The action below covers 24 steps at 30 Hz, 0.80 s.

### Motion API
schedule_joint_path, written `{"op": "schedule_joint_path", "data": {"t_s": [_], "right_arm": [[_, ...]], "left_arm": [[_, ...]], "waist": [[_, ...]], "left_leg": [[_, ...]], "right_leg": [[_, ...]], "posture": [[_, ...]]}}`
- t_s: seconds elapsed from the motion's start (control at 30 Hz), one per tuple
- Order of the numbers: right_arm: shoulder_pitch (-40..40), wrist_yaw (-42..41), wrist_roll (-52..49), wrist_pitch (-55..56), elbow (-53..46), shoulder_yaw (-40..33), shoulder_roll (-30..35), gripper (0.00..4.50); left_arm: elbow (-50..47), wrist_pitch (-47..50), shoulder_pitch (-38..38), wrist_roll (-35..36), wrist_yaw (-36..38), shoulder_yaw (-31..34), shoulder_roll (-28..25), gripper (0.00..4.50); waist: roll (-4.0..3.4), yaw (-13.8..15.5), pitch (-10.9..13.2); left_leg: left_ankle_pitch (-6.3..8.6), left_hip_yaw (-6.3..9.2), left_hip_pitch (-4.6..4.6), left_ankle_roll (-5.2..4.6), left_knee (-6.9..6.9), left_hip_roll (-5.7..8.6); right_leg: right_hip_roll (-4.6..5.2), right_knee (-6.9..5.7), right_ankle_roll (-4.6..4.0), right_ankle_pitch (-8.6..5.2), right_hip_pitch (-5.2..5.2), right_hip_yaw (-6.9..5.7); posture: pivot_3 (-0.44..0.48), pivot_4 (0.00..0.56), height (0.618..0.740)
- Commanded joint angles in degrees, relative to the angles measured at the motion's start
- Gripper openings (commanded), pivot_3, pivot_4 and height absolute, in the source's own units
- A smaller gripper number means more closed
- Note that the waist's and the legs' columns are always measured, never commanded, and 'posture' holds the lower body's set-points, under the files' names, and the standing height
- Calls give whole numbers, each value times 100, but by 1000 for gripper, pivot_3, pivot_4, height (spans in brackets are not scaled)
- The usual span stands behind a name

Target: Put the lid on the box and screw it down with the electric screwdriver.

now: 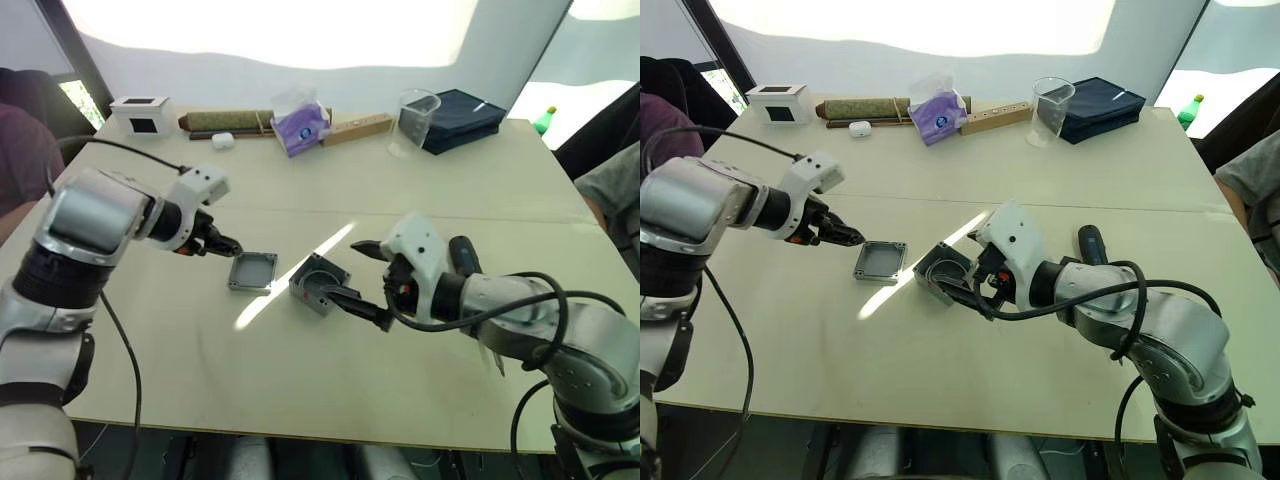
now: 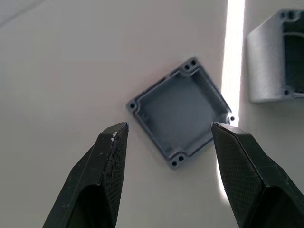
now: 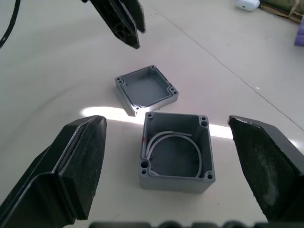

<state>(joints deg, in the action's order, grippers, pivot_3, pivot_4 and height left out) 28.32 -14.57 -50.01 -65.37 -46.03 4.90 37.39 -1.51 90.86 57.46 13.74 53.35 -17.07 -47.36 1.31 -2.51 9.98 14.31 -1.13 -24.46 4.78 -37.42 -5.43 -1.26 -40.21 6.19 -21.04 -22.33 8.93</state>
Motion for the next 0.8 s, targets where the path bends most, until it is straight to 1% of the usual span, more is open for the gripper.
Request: {"op": "schedule_joint_path", "data": {"t_s": [0.03,0.3,0.37,0.47,0.6,0.7,0.8], "right_arm": [[45,-150,340,215,-75,188,100,4500],[-113,-103,658,187,-93,207,-36,4500],[-185,-66,697,155,-143,171,-62,4500],[-249,-5,749,127,-202,159,-100,4500],[-367,172,781,82,-285,67,-216,4500],[-441,264,743,18,-342,-17,-314,4500],[-472,318,735,-54,-379,-62,-362,4500]], "left_arm": [[446,164,88,17,-741,245,215,2797],[1067,164,66,240,-1656,488,911,2797],[1293,164,89,251,-1845,495,1071,2797],[1502,164,82,296,-2053,519,1188,2797],[2063,164,59,304,-2508,772,1524,2797],[2087,164,-22,413,-2669,786,1617,2797],[2034,164,-134,488,-2816,789,1656,2079]], "waist": [[0,7,0],[1,11,0],[1,3,0],[1,0,0],[-2,11,-3],[-12,19,-17],[-22,17,-28]], "left_leg": [[0,-1,-2,0,0,0],[-5,-2,-3,8,1,0],[-17,-2,-3,30,2,0],[-18,-3,-2,32,4,0],[-18,-3,0,33,4,1],[-19,-3,2,34,1,2],[-20,-3,4,35,-1,4]], "right_leg": [[1,0,0,0,-1,0],[3,0,0,0,-3,0],[3,0,0,0,-4,0],[3,0,0,0,-5,1],[3,0,0,0,-1,1],[4,0,1,1,5,1],[5,-1,1,1,7,1]], "posture": [[0,150,739],[0,150,739],[0,150,739],[0,150,739],[0,150,739],[0,150,739],[0,150,739]]}}
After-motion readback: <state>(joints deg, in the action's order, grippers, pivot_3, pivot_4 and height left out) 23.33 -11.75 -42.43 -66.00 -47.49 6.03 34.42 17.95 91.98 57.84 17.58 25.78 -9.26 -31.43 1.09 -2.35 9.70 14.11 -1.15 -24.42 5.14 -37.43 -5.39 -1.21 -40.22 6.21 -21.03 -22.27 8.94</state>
